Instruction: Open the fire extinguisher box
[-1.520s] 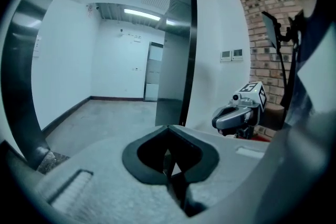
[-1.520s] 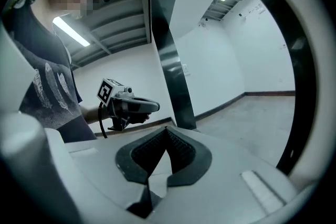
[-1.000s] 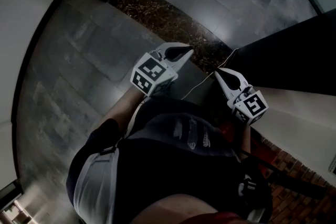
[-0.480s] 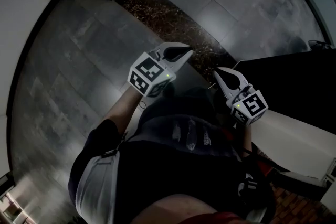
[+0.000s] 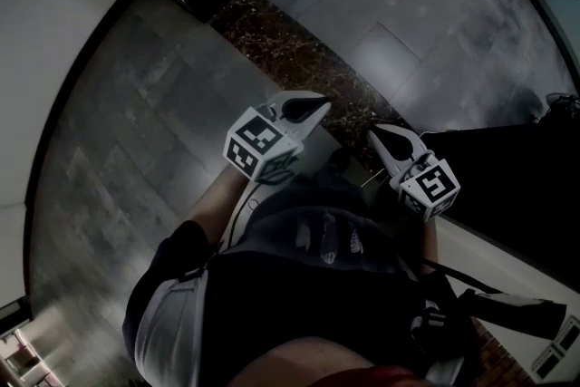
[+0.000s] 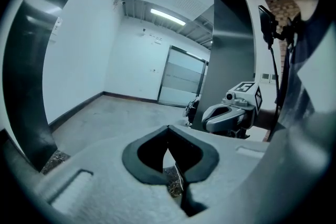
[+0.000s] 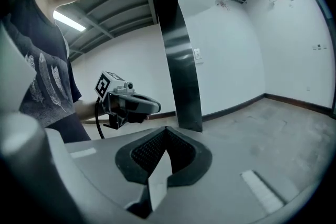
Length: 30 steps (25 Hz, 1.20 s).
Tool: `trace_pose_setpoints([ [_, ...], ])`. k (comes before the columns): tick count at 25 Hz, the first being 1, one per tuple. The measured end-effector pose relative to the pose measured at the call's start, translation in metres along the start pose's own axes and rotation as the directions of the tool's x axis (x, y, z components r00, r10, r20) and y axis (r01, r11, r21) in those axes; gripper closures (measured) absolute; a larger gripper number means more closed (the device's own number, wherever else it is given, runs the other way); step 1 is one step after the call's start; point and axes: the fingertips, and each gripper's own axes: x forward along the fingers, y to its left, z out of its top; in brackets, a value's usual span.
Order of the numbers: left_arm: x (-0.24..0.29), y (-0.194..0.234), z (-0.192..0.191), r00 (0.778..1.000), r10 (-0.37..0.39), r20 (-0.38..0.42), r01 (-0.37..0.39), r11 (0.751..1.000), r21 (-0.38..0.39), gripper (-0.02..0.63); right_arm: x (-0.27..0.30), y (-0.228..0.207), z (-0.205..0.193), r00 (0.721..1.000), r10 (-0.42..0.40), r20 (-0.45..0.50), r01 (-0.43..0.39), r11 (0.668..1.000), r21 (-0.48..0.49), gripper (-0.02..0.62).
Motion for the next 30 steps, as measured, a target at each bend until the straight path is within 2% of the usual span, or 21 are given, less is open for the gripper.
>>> trace_pose_setpoints([
  [7, 0.097, 0.019, 0.052, 0.998, -0.046, -0.036, 0.048, 0.998, 0.038, 0.601, -0.022, -0.094, 0.017, 0.999, -0.037, 0.026, 0.035, 0.997, 0.069, 0.594],
  [11, 0.148, 0.016, 0.070, 0.998, -0.053, -0.029, 0.055, 0.997, 0.056, 0.602, -0.045, -0.146, 0.007, 0.998, -0.057, 0.027, 0.054, 0.995, 0.080, 0.594],
  [16, 0.200, 0.027, 0.087, 0.994, -0.094, -0.047, 0.097, 0.993, 0.064, 0.601, -0.057, -0.195, 0.017, 0.995, -0.098, 0.018, 0.097, 0.994, 0.043, 0.594],
  [20, 0.248, 0.041, 0.105, 0.988, -0.147, -0.046, 0.150, 0.984, 0.096, 0.602, -0.065, -0.243, 0.017, 0.984, -0.175, 0.029, 0.173, 0.983, 0.061, 0.594],
  [23, 0.286, 0.070, 0.111, 0.976, -0.212, -0.043, 0.216, 0.971, 0.104, 0.602, -0.052, -0.283, 0.019, 0.972, -0.232, 0.023, 0.230, 0.971, 0.072, 0.594],
  [26, 0.325, 0.120, 0.115, 0.964, -0.261, -0.041, 0.264, 0.963, 0.063, 0.602, -0.027, -0.333, 0.027, 0.950, -0.312, -0.013, 0.311, 0.945, 0.098, 0.594],
  [28, 0.341, 0.148, 0.119, 0.963, -0.264, -0.048, 0.266, 0.964, 0.019, 0.603, -0.010, -0.357, 0.041, 0.947, -0.321, -0.020, 0.321, 0.939, 0.122, 0.594],
  [30, 0.359, 0.159, 0.131, 0.949, -0.311, -0.057, 0.312, 0.950, 0.001, 0.601, -0.005, -0.373, 0.059, 0.943, -0.333, -0.012, 0.331, 0.932, 0.150, 0.594],
])
